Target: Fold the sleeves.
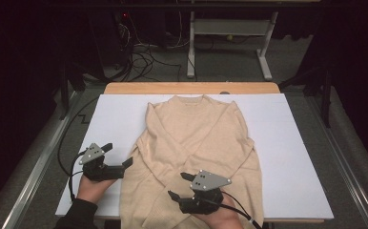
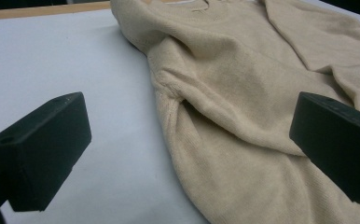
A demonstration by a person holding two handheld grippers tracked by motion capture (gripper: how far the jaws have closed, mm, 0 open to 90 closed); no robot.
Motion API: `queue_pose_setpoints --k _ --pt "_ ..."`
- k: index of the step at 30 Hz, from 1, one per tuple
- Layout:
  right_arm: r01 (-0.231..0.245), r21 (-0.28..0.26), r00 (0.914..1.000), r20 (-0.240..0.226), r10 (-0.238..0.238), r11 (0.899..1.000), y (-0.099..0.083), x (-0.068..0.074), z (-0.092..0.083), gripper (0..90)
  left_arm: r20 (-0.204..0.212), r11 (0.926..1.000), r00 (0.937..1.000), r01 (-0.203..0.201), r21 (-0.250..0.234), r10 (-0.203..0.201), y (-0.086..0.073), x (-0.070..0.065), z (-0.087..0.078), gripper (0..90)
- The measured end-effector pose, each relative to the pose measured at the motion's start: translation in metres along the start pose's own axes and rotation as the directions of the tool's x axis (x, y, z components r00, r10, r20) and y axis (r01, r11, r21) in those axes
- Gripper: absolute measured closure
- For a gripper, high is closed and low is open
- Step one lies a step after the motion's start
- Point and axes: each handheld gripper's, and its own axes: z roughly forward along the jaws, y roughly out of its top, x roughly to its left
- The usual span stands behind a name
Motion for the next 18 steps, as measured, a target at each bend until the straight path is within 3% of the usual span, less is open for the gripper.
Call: queue_pose_setpoints --k 7,18 --pt "-0.027 0.026 0.9975 0.065 0.025 0.999 -0.012 -0.021 -0.004 25.6 0.0 1.0 1.0 -0.004 0.004 0.004 0.0 -0.001 0.001 0.0" --pt "-0.108 0.021 0.9763 0.191 0.102 0.994 -0.028 -0.062 -0.024 18.1 0.004 1.0 1.0 -0.004 0.007 0.004 0.0 -0.001 0.002 0.0"
